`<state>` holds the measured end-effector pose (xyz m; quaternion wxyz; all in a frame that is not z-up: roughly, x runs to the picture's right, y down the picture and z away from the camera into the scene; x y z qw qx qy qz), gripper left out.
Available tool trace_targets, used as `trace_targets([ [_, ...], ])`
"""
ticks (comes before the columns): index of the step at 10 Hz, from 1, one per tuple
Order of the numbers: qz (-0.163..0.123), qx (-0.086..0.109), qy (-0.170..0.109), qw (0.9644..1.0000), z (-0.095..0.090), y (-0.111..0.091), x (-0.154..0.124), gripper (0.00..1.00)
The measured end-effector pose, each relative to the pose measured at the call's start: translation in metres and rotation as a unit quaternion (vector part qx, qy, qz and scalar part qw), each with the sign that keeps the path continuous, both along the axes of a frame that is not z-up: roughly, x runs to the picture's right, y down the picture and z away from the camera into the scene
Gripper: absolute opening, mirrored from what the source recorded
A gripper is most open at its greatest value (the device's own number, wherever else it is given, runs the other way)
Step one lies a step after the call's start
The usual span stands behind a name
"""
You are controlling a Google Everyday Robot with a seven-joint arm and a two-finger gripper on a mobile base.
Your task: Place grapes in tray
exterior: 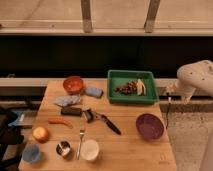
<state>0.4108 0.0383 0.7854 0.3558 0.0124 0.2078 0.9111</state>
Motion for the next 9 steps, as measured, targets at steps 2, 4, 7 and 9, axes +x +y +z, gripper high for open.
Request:
trace_targets([
  [2,-0.016,0.001,-0.026,0.9995,0.014,-0.009,-0.033,0.69],
  [4,-0.039,0.004,-0.066,0.9971,0.031,-0.024,-0.084,0.69],
  [7,-0.069,0.009,-0.121,0.9903,0.048,-0.043,-0.145,0.69],
  [9,-0.112,0.017,-0.177,0.9776,0.064,-0.067,-0.211,0.69],
])
